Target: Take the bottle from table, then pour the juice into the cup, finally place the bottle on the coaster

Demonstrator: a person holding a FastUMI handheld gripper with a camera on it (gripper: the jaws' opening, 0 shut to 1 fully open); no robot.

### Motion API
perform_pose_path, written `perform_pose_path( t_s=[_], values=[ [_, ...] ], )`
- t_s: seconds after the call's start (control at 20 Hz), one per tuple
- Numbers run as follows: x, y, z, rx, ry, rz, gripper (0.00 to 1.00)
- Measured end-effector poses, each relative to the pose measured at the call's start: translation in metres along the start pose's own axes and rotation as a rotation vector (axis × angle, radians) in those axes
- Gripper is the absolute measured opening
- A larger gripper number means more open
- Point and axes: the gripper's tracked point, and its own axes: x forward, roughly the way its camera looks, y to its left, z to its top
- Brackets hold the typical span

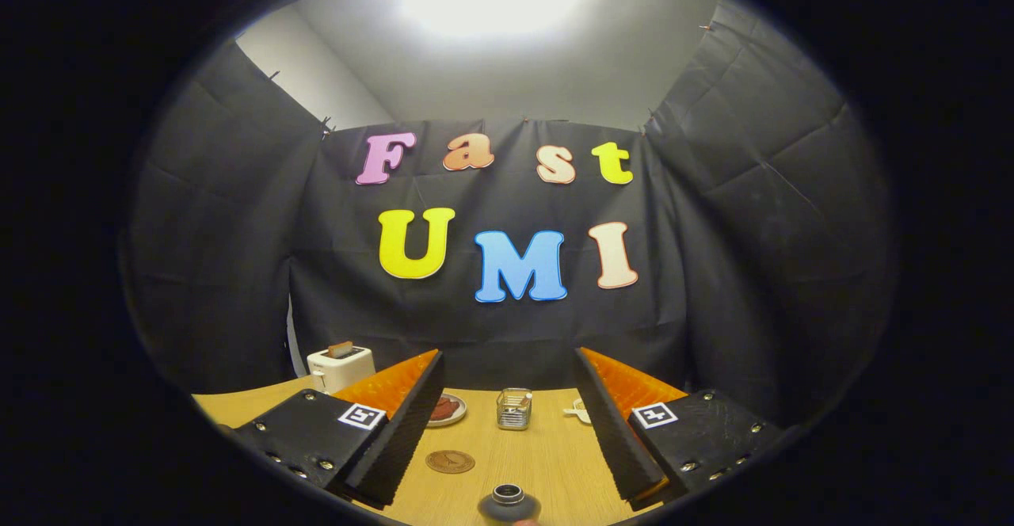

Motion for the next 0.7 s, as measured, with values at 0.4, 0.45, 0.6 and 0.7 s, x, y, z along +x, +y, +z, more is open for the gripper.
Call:
perform_pose_path(
  t_s=[0.4, 0.45, 0.6, 0.7],
  values=[
    [0.001, 0.001, -0.05, -0.019, 0.105, 0.057, 0.98],
    [0.0, 0.001, -0.058, -0.027, 0.122, 0.062, 0.98],
    [-0.001, 0.007, -0.082, -0.036, 0.177, 0.091, 0.98],
    [-0.004, 0.007, -0.097, -0.058, 0.21, 0.094, 0.98]
  ],
)
